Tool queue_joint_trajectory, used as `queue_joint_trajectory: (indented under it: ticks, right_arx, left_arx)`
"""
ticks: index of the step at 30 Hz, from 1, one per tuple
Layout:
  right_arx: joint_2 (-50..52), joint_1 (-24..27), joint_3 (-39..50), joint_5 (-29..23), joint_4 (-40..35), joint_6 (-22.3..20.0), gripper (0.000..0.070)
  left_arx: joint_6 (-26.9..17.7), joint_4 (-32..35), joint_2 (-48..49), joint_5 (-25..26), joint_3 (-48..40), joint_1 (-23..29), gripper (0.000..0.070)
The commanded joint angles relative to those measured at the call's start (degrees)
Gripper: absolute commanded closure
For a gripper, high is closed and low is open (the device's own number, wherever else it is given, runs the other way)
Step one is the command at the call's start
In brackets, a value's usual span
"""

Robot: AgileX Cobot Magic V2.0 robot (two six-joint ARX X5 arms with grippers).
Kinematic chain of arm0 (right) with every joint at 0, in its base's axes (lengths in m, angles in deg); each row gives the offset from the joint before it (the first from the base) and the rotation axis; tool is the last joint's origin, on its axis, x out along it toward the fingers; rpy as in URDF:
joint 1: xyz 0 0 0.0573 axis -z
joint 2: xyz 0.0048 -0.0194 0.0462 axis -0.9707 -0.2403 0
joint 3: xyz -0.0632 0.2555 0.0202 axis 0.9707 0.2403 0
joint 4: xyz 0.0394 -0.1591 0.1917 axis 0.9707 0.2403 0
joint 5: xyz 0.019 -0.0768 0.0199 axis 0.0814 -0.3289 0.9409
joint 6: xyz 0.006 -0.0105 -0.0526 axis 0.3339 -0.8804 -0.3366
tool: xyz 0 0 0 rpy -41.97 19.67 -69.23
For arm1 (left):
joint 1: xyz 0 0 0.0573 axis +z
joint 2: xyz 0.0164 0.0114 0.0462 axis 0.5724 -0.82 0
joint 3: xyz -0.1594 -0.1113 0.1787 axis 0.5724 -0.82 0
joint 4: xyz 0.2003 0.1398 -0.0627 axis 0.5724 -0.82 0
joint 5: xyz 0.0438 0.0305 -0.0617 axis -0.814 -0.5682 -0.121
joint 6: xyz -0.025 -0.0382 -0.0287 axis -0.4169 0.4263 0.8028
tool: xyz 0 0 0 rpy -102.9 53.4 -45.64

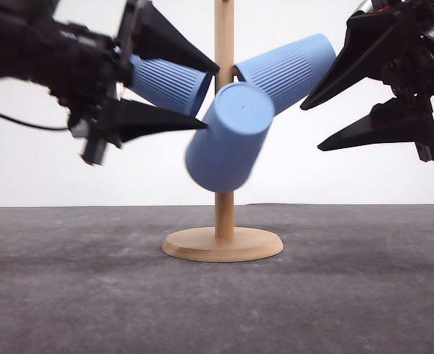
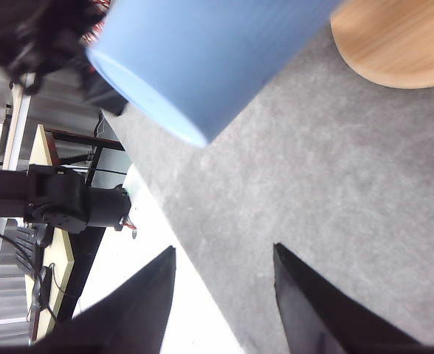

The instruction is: Place three cups

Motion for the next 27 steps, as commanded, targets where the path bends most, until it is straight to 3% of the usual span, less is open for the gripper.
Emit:
queue_joint_trajectory:
  ticks: [1,7,14,19,25,27]
  right_arx:
    - [-0.7,-0.2,-0.6,0.0,-0.2,-1.3,0.0435]
    - [-0.7,-0.2,-0.6,0.0,-0.1,-1.5,0.0435]
    - [-0.7,-0.2,-0.6,-0.5,2.1,-4.7,0.0437]
    - [-0.4,0.4,-0.6,-11.3,4.3,-7.4,0.0438]
    - [0.1,2.3,-0.6,-26.1,2.3,-8.4,0.0439]
    - [0.1,2.7,-0.6,-30.0,0.0,-8.9,0.0439]
  left_arx:
    - [-9.3,-5.6,0.7,0.1,0.5,0.0,0.0325]
    - [-21.9,-24.2,6.7,-1.0,0.5,2.7,0.0386]
    - [-35.9,-38.7,14.6,-6.1,0.5,9.3,0.0421]
    - [-47.3,-44.6,20.6,-15.5,0.5,14.8,0.0554]
    - [-65.9,-46.7,26.6,-32.6,0.5,18.2,0.0555]
    - [-70.9,-45.1,27.5,-35.7,0.5,18.4,0.0554]
